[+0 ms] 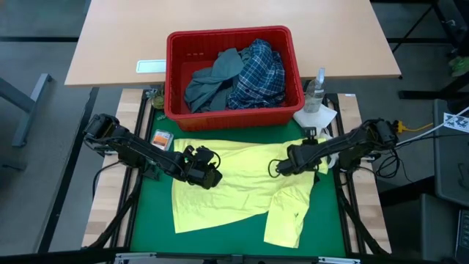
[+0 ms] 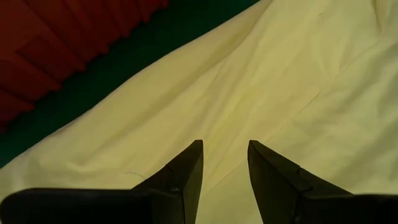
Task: Fold Laundry from Bin
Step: Fold the yellow shirt
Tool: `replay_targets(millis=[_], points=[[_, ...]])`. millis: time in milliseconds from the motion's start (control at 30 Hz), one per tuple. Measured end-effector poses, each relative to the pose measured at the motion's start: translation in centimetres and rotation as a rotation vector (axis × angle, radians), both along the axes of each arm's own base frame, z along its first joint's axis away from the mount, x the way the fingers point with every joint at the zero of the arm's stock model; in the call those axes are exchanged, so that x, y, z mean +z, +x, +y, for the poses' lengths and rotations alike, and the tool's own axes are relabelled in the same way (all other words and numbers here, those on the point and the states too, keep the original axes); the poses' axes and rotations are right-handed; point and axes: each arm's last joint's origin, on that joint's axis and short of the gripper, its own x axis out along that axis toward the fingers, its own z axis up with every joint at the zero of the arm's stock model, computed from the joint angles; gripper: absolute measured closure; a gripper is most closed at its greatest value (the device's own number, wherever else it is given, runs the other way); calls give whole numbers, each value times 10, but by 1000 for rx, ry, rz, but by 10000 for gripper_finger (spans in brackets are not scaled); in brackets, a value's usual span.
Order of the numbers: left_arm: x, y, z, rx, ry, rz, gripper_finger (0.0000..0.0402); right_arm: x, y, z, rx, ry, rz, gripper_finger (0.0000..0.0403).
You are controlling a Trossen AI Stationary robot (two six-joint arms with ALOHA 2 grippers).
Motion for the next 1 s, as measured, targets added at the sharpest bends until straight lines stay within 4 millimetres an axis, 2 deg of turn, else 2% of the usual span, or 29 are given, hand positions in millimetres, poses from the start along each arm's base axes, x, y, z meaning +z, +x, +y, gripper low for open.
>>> replay_targets(millis=[300,467,667,800,1000], points=[[0,0,-1,-12,-21,10,280,0,0,-12,-42,19,31,359],[-2,-2,-1,-50,-59,62,280,0,0,-12,-46,25,32,304],[-6,-10,-1,2,-147,124,280,1,0,-12,-41,26,46,251],[-9,-18,-4,29,-238,210,280,2,-2,-12,0,58,99,245],[-10,-33,-16,82,-247,277,280,10,0,-7,-18,119,62,253]])
